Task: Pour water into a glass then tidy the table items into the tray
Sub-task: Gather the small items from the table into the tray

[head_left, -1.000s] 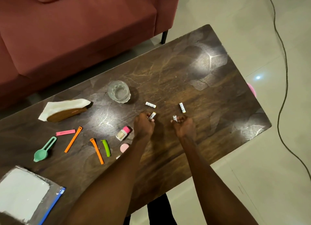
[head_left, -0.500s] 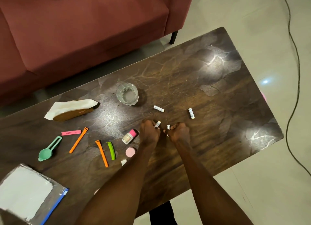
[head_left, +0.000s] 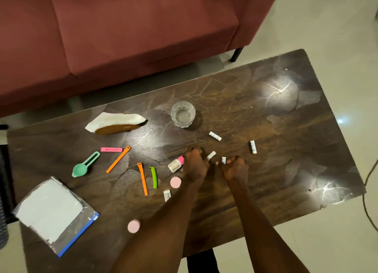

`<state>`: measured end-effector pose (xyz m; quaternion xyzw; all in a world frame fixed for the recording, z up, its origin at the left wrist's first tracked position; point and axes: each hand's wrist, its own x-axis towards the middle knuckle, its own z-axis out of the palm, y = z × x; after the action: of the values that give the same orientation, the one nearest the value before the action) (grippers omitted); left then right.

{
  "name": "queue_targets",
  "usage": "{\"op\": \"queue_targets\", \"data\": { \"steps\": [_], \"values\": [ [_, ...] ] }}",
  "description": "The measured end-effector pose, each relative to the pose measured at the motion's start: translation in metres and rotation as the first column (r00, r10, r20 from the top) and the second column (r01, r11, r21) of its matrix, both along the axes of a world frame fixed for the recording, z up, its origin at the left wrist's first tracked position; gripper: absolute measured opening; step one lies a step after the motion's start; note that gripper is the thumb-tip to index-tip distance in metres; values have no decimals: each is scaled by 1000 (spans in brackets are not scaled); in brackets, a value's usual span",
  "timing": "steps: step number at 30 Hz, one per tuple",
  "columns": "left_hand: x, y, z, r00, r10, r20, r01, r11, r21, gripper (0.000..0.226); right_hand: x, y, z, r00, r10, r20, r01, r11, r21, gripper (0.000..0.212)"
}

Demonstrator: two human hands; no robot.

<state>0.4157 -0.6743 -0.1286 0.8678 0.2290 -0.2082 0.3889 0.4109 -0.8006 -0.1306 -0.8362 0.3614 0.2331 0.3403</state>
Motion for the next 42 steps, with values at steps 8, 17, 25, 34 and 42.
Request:
{"op": "queue_targets", "data": {
  "steps": [8,17,25,34,42],
  "values": [
    [-5,87,35,967,177,183,-190,980,54,10,15,110,60,938,272,214,-261,962,-81,39],
    [-35,225,70,940,264,216,-296,946,132,13,17,248,90,868,410,280,-404,911,-81,34],
    [-104,309,66,890,437,128,-453,876,164,13,-38,346,77,783,588,202,-605,796,30,21],
    [-223,407,32,827,561,24,-542,786,299,25,-130,432,16,617,786,-41,-767,611,197,43],
    [-260,422,0,821,570,-30,-560,815,149,36,-167,453,-17,408,888,-211,-907,421,17,84]
  ]
}}
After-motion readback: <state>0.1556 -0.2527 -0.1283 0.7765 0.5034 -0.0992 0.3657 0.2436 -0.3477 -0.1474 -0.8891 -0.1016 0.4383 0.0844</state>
